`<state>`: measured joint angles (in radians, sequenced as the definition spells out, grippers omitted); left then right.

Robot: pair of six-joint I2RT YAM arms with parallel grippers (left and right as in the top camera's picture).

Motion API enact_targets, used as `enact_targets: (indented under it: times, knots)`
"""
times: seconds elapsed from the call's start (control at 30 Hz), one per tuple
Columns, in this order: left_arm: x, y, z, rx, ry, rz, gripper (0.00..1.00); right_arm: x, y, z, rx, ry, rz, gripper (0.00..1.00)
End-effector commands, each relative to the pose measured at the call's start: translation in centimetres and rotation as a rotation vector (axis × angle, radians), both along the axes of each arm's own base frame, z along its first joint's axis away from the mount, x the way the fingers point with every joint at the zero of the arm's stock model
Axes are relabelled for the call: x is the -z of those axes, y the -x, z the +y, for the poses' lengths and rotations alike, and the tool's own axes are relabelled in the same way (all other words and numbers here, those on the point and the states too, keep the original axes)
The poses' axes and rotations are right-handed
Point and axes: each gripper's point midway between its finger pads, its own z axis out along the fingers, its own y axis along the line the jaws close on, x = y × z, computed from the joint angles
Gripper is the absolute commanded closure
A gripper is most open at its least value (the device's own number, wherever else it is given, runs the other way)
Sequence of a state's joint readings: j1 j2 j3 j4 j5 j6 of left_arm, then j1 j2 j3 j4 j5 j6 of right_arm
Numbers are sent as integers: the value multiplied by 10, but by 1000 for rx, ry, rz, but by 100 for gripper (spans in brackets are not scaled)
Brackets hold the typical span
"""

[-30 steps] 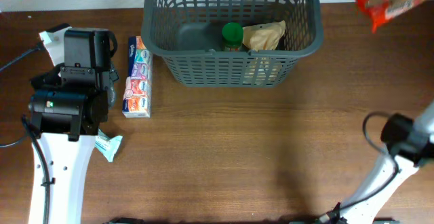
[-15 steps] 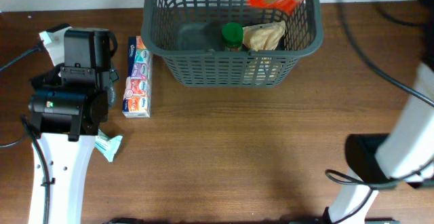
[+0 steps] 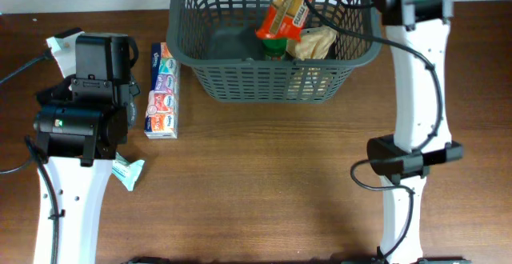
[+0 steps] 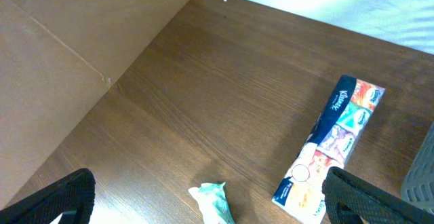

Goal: Pack container
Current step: 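Carry the spaghetti packet over the basket and drop it inside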

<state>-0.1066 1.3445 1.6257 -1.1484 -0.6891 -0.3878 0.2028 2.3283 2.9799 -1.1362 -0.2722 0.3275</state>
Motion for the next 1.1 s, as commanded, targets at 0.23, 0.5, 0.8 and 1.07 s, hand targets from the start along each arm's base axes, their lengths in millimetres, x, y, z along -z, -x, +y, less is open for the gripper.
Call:
enact_targets:
  times: [0.23, 0.5, 0.8, 1.07]
  knots:
    - [-8, 3, 4, -13, -8, -22, 1, 79, -18, -16, 62, 136, 162, 96]
    - [-8, 3, 4, -14, -9, -22, 1, 129, -17, -24, 88, 203, 281, 96]
    - [-8, 3, 4, -13, -8, -22, 1, 130, -16, -25, 88, 204, 286, 58]
    - [-8, 3, 4, -13, -8, -22, 1, 125, -18, -23, 86, 196, 268, 44]
